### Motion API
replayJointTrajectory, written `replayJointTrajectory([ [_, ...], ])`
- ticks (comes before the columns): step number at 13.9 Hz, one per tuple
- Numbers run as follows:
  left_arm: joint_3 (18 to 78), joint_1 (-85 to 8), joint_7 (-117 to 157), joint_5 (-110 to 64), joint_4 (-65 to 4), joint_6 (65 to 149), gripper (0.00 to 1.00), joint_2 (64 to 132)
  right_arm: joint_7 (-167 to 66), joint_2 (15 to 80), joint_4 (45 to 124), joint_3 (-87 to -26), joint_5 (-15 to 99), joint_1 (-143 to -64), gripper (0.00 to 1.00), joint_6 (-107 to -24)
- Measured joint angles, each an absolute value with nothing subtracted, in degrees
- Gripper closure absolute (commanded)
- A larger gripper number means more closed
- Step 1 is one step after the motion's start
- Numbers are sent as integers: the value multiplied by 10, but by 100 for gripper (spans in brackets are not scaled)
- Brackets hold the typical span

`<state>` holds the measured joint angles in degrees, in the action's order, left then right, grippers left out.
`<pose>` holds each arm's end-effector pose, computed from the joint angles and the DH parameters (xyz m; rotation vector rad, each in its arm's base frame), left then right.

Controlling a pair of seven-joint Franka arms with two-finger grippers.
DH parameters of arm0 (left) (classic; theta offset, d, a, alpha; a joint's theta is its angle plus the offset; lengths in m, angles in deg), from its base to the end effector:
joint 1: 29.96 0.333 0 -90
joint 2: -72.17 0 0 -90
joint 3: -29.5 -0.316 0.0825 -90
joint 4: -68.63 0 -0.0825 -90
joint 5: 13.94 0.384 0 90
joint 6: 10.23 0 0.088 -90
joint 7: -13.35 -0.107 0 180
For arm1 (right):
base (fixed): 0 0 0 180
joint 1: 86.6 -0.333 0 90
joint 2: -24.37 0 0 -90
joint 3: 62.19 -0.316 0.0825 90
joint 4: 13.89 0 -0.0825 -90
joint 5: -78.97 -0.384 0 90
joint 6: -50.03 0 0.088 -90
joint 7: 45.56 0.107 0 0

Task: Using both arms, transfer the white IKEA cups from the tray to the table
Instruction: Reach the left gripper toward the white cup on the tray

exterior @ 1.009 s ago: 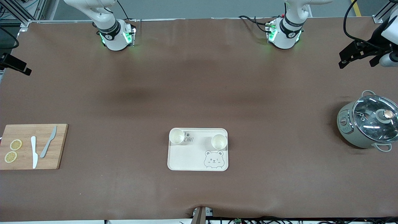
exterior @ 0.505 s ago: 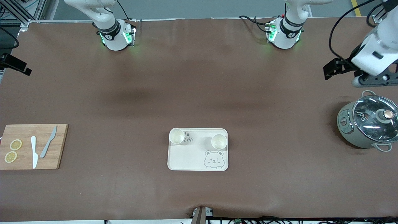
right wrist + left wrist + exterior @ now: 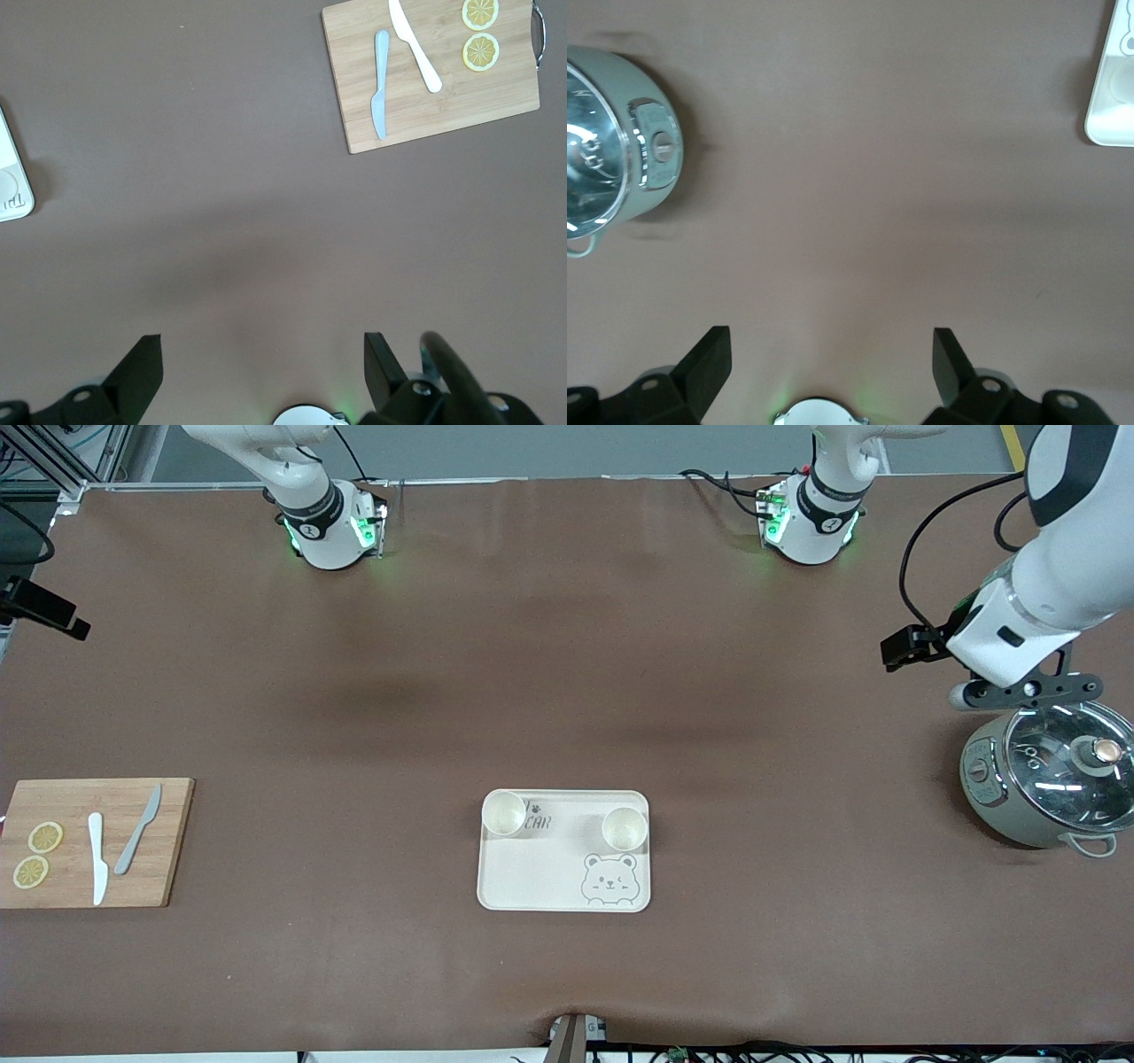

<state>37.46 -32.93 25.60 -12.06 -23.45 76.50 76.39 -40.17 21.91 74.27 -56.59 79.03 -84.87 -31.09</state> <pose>0.5560 -0.1010 0.5622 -3.0762 -0.0334 0.2442 0.5204 -0.0684 0.6495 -3.1153 0.3470 0.1256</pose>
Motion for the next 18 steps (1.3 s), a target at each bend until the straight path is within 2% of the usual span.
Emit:
replayJointTrajectory([
  [3,376,-341,264,-145,-266,821,0,775,-398,229,743,-565,791,-848,0,-311],
  [10,380,-412,356,-192,-289,924,0,823,-395,235,742,-565,791,-848,0,-312],
  [18,383,-521,557,-193,-295,1100,0,941,-395,235,738,-566,791,-848,0,-312],
])
